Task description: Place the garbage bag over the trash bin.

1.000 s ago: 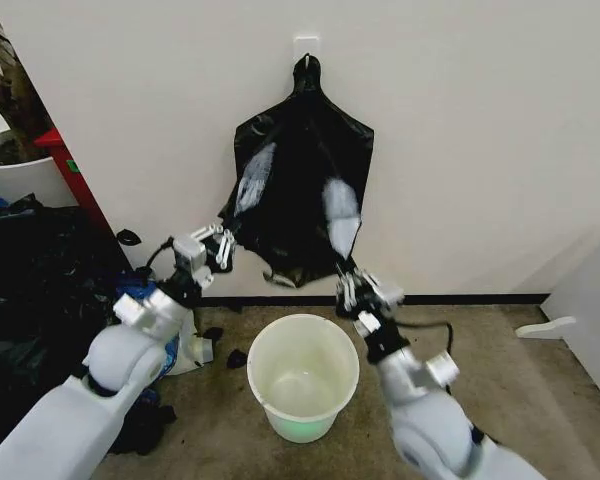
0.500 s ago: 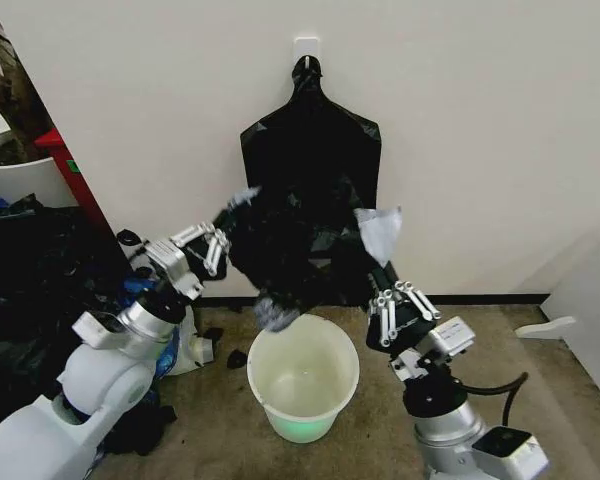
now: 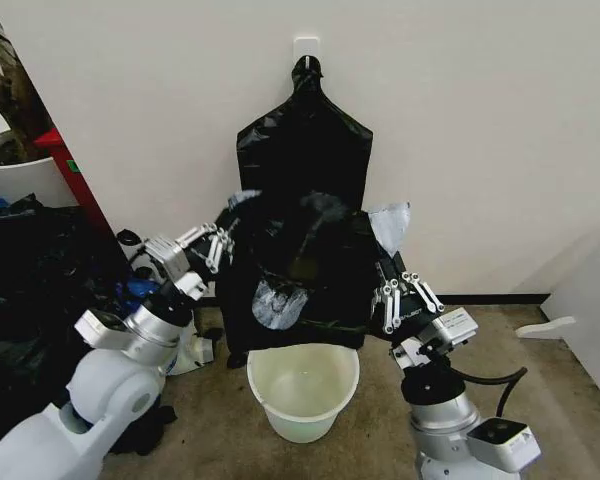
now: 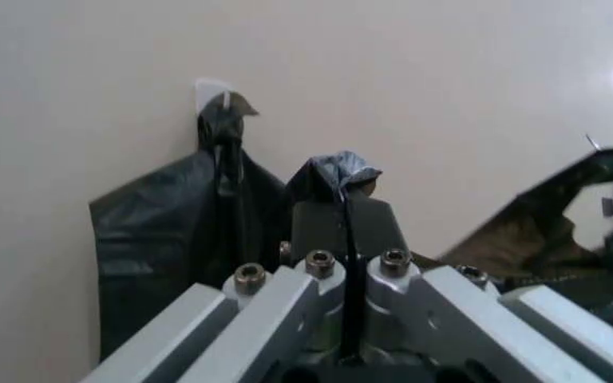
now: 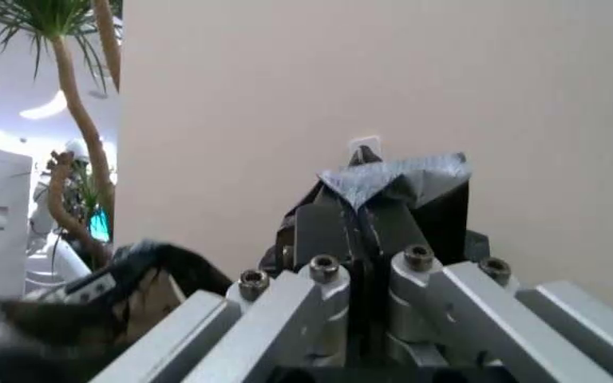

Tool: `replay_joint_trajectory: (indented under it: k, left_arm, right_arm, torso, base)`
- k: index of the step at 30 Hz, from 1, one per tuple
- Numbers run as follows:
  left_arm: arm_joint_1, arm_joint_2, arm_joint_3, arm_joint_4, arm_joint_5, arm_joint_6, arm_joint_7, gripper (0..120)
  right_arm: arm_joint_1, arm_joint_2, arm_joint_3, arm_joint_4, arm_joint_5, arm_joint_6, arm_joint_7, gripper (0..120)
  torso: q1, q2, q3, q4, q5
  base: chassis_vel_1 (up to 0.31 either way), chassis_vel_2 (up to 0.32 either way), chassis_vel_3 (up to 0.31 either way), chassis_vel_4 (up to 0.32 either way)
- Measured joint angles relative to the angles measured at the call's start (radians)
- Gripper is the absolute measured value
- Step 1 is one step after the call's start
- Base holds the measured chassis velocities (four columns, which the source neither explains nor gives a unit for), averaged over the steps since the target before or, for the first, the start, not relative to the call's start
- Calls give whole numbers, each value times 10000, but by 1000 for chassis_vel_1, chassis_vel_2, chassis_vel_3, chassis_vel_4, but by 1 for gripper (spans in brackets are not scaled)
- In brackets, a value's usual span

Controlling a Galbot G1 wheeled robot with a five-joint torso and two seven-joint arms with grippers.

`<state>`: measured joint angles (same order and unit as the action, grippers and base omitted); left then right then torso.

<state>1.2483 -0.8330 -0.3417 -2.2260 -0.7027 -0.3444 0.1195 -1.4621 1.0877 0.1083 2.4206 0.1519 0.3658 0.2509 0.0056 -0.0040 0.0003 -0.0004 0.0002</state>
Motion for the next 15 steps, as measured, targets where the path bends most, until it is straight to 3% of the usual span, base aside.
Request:
replay_joint_trajectory:
  k: [9, 15]
  left_arm:
    - [697, -351, 145, 86, 827, -10, 14, 0]
    - [992, -539, 253, 587, 1790, -12, -133, 0]
  right_arm:
    - [-139, -39, -494, -751, -227, 228, 89, 0]
    - [-355, -27, -770, -1782, -380, 283, 488, 0]
  torso:
    - [0, 0, 0, 0, 0]
    - [0, 0, 0, -1, 2]
  base:
    - [0, 0, 0, 0]
    - [0, 0, 0, 0]
